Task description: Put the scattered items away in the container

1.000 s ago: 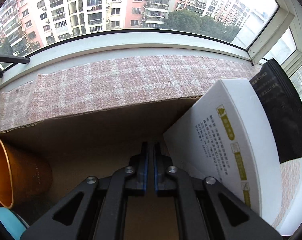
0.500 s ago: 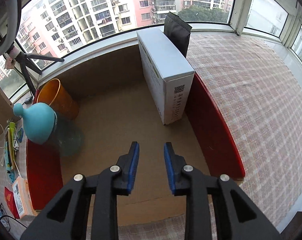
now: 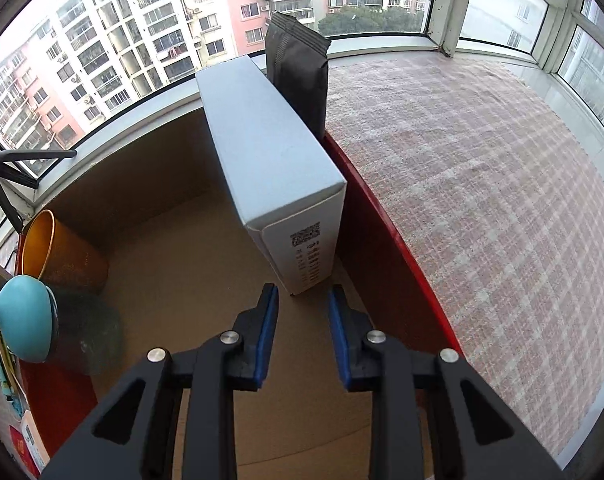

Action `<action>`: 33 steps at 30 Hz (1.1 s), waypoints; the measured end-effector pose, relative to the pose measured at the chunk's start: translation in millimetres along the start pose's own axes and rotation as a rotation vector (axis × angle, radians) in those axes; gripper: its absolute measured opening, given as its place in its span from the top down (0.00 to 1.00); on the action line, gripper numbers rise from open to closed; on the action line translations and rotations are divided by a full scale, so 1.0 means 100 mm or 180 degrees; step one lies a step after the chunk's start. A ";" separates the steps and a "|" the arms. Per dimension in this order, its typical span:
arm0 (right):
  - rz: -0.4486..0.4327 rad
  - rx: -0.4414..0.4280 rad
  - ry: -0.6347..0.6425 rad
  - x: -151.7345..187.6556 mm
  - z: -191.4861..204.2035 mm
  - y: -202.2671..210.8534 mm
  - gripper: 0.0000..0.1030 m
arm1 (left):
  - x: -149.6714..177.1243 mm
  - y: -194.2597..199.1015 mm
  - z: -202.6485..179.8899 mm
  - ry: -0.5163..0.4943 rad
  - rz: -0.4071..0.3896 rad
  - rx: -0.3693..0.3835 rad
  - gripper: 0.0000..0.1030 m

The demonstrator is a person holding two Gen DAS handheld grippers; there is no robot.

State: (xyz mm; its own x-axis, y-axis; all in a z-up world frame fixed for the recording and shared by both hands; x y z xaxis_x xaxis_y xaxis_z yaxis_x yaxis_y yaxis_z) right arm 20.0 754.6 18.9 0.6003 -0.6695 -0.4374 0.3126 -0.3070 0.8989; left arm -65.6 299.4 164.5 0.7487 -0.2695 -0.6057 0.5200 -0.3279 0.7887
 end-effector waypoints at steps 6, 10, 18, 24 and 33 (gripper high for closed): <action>-0.0024 0.0008 -0.0060 -0.07 -0.08 -0.03 0.80 | 0.02 -0.01 -0.03 -0.0031 0.0023 0.0001 0.23; -0.0002 -0.0015 -0.0045 -0.06 -0.06 -0.06 0.80 | 0.01 0.01 -0.03 -0.0047 0.0011 0.0000 0.23; -0.0066 -0.0085 0.0031 0.14 -0.08 0.23 0.76 | 0.03 0.02 -0.06 -0.0104 0.0021 -0.0029 0.23; -0.0356 -0.0213 0.0138 0.60 0.05 0.93 0.51 | 0.06 -0.01 -0.19 -0.0211 0.0056 -0.0024 0.23; -0.0632 -0.0536 0.0226 1.26 0.39 1.86 0.43 | 0.10 0.20 -0.62 -0.0477 -0.0027 0.0146 0.23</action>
State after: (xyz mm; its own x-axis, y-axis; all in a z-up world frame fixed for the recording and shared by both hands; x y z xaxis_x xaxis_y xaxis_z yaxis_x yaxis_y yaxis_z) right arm 125.3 587.2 132.1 0.5632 -0.5566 -0.6108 0.5439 -0.3067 0.7811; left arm -21.8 346.2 180.9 0.6728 -0.3977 -0.6238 0.5040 -0.3708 0.7800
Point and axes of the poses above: each gripper's, at about its wrist camera, not at the fingertips, and y roughly against the way its jaws point, z to its left, x to its underside, the point moved 6 cm from there along -y, roughly the way its jaws point, and after that the axes turned 1 degree about x, right-handed, at the moved point
